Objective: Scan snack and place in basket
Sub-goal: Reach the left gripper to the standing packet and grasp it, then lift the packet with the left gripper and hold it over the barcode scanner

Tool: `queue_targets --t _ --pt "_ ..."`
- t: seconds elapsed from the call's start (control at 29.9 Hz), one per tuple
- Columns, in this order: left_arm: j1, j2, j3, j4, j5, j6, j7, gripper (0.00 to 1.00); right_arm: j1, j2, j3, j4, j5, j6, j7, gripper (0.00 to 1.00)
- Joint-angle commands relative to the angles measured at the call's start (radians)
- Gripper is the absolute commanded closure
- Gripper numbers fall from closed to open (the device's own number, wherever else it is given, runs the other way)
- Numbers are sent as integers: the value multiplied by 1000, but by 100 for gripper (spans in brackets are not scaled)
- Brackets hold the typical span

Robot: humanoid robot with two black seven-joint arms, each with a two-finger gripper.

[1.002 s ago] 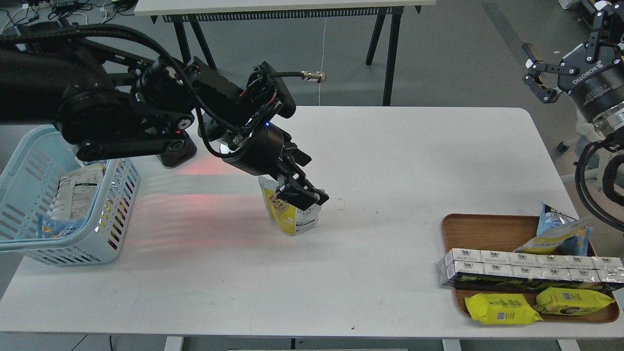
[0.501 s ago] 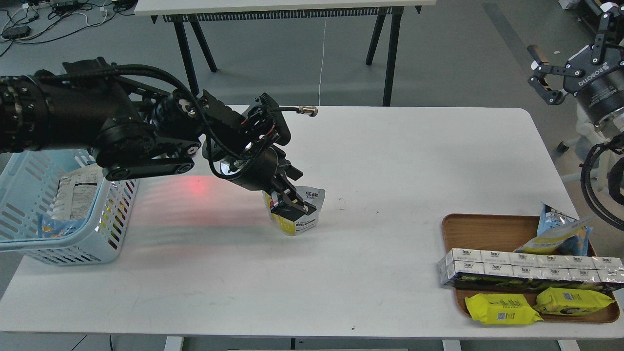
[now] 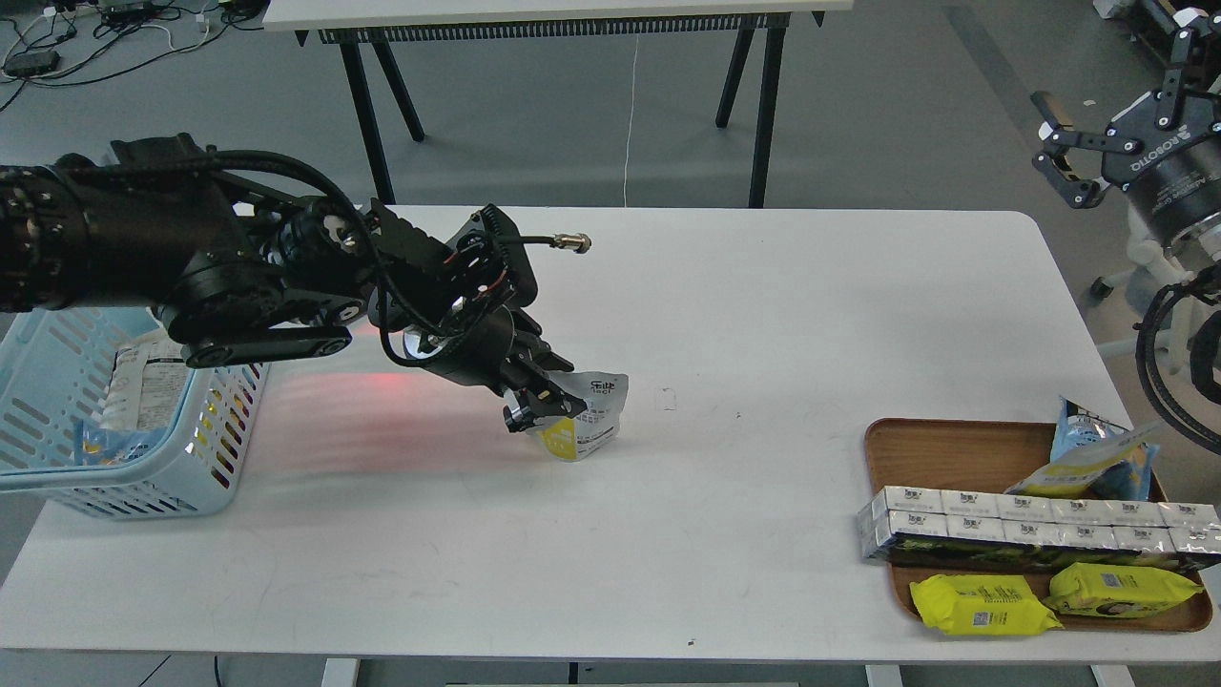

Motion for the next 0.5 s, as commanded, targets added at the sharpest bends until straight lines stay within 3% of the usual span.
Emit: queue_targets --t 0.0,0.47 --pt "-2 10 17 -7 1 21 0 97 -4 0 0 0 0 0 0 0" --pt "-78 88 9 -64 -1 23 0 100 -9 0 3 0 0 0 0 0"
